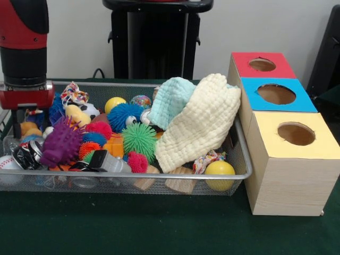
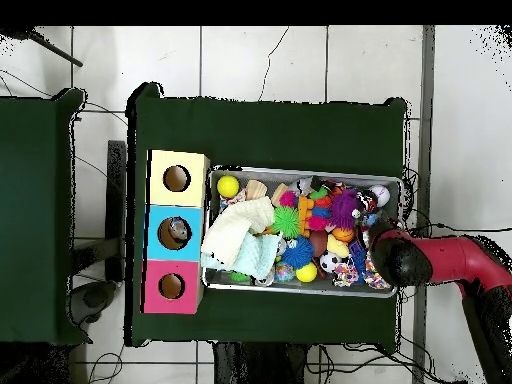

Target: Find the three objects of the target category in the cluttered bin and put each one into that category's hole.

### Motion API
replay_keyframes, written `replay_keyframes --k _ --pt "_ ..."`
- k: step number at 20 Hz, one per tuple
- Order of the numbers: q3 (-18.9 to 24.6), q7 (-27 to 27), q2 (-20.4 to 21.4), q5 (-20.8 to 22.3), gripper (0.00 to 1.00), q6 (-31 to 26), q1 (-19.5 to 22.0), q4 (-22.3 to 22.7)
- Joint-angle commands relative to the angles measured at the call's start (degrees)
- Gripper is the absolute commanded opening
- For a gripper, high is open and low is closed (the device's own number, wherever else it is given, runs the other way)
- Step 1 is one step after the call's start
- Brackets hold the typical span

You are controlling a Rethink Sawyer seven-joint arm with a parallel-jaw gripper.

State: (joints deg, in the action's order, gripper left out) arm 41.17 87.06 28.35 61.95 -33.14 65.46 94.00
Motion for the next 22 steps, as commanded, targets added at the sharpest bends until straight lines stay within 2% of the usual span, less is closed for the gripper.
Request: replay_keyframes --k 1,22 --pt "-1.6 -15.0 -3.2 4.4 1.0 1.9 1.2 -3.8" --pt "0.5 -14.8 -4.9 4.5 1.0 5.5 3.8 -3.3"
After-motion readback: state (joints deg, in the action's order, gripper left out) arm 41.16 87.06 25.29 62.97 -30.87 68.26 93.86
